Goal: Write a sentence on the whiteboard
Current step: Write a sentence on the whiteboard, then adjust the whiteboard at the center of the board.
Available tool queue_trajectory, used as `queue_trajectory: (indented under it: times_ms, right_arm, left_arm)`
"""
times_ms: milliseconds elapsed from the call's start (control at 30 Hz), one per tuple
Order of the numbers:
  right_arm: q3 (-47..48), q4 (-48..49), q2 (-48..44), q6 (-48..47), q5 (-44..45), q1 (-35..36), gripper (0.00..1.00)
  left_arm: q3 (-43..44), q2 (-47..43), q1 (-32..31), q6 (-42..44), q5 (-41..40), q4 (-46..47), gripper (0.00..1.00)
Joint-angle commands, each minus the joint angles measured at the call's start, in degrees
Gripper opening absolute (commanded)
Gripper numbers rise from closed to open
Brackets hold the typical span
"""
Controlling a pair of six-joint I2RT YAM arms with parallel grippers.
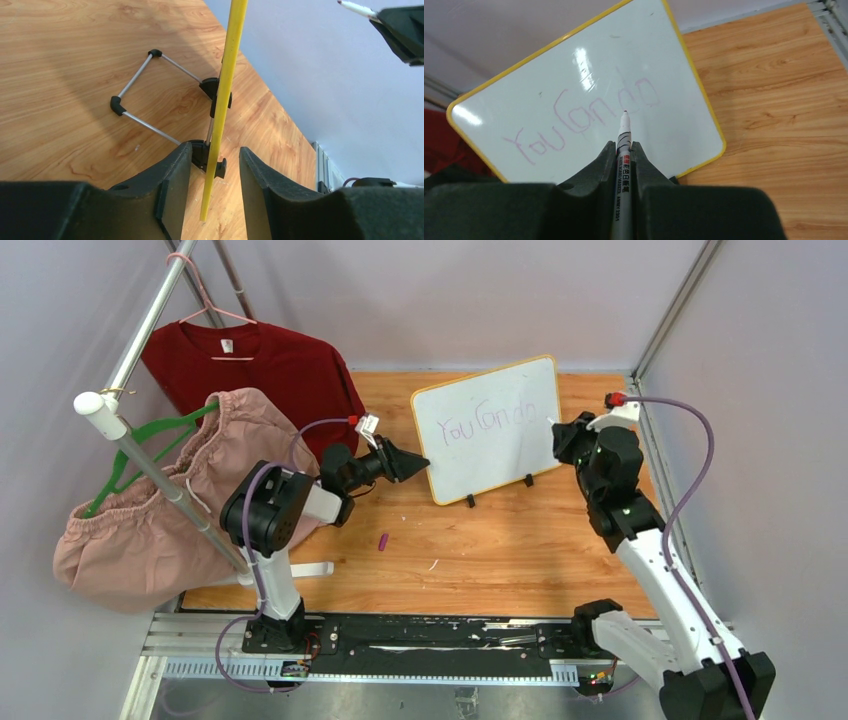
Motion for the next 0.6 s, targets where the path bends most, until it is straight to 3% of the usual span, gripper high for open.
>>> queue_trajectory:
  times_ms: [0, 100, 200, 300, 567]
  right_arm:
    - [-2.53, -3.51, -5.07, -3.59, -4.01, 6.01, 0.00]
    - [-5.85, -2.23, -7.76, -3.13, -6.21, 9.60, 0.00]
    - [-8.26, -0.39, -9.17, -2.47, -7.76, 11.89, 0.00]
    - [-9.18, -0.58, -9.82, -2.65, -9.38, 12.66, 0.00]
    - [-10.25, -1.50, -13.10, -2.12, -13.30, 12.80, 0.00]
  left_arm:
    - [-1.24, -2.53, -0.40, 0.83, -1.53, 0.31, 0.48]
    - [-1.79, -2.16, -0.40, -0.19, -2.31, 0.88, 0.50]
    - [-2.05, -0.87, -0.40, -2.64, -2.24, 3.27, 0.45]
    - [-2.43, 0.12, -0.53, -3.87, -1.58, 4.66, 0.40]
    - [-1.89, 0.02, -3.00, -0.82, -1.92, 0.83, 0.42]
